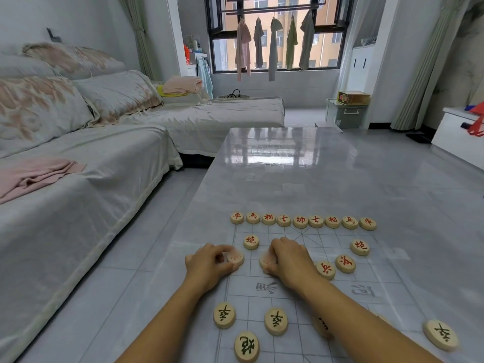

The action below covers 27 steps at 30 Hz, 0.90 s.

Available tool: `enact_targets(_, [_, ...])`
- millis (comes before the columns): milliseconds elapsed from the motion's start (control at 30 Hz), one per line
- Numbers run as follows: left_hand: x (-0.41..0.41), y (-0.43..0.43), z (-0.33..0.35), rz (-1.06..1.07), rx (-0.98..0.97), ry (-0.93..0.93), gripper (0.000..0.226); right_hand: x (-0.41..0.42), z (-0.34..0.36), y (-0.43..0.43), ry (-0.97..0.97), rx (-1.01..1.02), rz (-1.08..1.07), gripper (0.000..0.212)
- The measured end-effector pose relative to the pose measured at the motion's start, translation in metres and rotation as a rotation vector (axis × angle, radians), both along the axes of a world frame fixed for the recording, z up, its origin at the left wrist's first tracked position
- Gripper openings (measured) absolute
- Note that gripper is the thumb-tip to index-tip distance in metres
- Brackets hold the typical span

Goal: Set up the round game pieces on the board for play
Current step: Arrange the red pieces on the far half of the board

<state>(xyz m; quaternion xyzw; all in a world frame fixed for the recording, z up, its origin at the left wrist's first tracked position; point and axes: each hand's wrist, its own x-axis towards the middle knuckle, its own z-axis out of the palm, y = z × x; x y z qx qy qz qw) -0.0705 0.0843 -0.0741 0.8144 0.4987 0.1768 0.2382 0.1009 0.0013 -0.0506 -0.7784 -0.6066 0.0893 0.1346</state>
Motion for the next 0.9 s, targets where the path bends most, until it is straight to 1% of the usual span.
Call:
enact_targets(200, [-0.002, 0.0, -0.007, 0.018, 0.016, -0.092, 0.05, 0.003, -0.006, 0.003, 0.04, 0.018, -0.017, 0.033])
enact_targets(367, [0.0, 0.001, -0.011, 0.052, 0.041, -0.145, 0.033, 0.004, -0.007, 0.002, 0.039, 0.026, -0.014, 0.036])
enact_targets(500, [-0.001, 0.001, -0.014, 0.055, 0.044, -0.157, 0.031, 0.004, -0.008, 0.001, 0.047, 0.035, -0.014, 0.038])
enact_targets(633, [0.002, -0.001, -0.012, 0.097, 0.051, -0.159, 0.044, 0.004, -0.009, 0.001, 0.045, 0.042, -0.013, 0.037])
enact_targets(733, [-0.003, -0.001, -0.011, 0.009, 0.062, -0.093, 0.05, 0.005, -0.009, 0.002, 0.034, 0.031, -0.009, 0.037])
enact_targets(800, [-0.004, 0.0, -0.012, -0.025, 0.084, -0.063, 0.043, 0.005, -0.009, 0.002, 0.036, 0.025, -0.01, 0.037])
enact_targets(900, [-0.001, -0.001, -0.012, 0.063, 0.078, -0.14, 0.032, 0.005, -0.009, 0.003, 0.052, 0.021, -0.01, 0.037])
